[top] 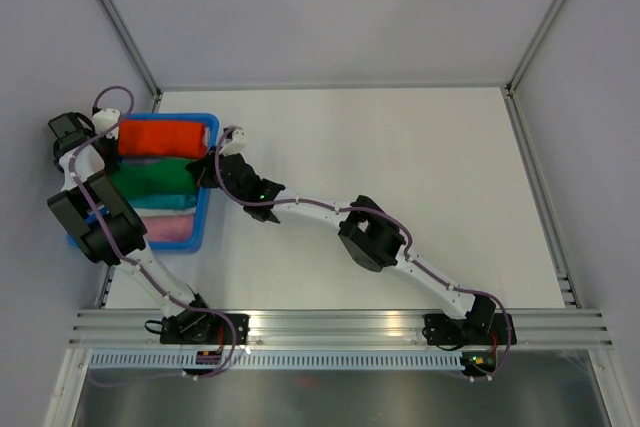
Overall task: Roll the t-shirts
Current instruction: Place the rolled tshirt into the container
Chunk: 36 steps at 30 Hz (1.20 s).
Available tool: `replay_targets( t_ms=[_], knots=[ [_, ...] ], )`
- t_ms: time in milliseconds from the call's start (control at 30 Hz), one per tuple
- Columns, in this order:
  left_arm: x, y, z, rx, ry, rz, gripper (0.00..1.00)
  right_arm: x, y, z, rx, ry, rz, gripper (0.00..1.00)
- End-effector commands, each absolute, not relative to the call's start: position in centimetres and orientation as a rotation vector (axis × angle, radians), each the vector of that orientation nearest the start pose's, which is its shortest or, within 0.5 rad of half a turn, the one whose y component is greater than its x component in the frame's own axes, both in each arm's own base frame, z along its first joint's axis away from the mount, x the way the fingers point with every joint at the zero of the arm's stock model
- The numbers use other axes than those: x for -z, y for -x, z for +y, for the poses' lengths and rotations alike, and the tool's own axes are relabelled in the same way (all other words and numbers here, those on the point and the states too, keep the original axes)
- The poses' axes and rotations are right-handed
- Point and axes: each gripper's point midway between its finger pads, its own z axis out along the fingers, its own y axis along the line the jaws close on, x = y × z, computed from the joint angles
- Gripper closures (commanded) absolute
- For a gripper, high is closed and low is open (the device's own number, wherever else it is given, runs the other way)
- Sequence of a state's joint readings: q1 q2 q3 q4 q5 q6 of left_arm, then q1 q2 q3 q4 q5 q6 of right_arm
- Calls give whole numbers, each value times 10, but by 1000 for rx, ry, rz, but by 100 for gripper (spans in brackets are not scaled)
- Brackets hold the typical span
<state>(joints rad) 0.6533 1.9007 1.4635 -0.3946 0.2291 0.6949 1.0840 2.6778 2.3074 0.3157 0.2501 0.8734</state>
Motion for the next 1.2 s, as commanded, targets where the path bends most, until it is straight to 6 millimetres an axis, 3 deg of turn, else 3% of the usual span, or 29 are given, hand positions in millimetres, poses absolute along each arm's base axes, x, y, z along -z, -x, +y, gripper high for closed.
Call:
replay_targets(
  t_ms=[0,100,267,433,533,567,667,833,967,1067,1167],
  knots=[
    [-99,-427,309,-485,-123,2400,87,-109,-364,657,-1162,-79,1912,100],
    [-97,-432,305,-522,-112,2417,88,-114,-364,658,-1167,-79,1897,100],
    [-131,-436,307,-597,-99,2351,86,-117,-369,655,-1149,-86,1882,100],
    [-150,-439,312,-705,-142,2345,79,-118,-370,656,-1174,-144,1876,100],
    [-166,-432,297,-665,-155,2310,71,-122,-373,654,-1162,-149,1863,100],
    [-181,-429,288,-642,-164,2274,69,-122,-374,653,-1156,-152,1858,100],
    [-203,-427,272,-653,-198,2233,68,-122,-376,652,-1150,-162,1857,100],
    [-211,-431,243,-601,-269,2220,67,-118,-380,648,-1125,-177,1859,100],
    [-192,-436,228,-584,-326,2272,69,-115,-380,647,-1113,-180,1866,100],
    [-195,-434,199,-499,-368,2251,70,-113,-381,647,-1102,-170,1867,100],
    [-225,-431,160,-454,-433,2167,70,-110,-381,646,-1098,-172,1871,100]
  ],
)
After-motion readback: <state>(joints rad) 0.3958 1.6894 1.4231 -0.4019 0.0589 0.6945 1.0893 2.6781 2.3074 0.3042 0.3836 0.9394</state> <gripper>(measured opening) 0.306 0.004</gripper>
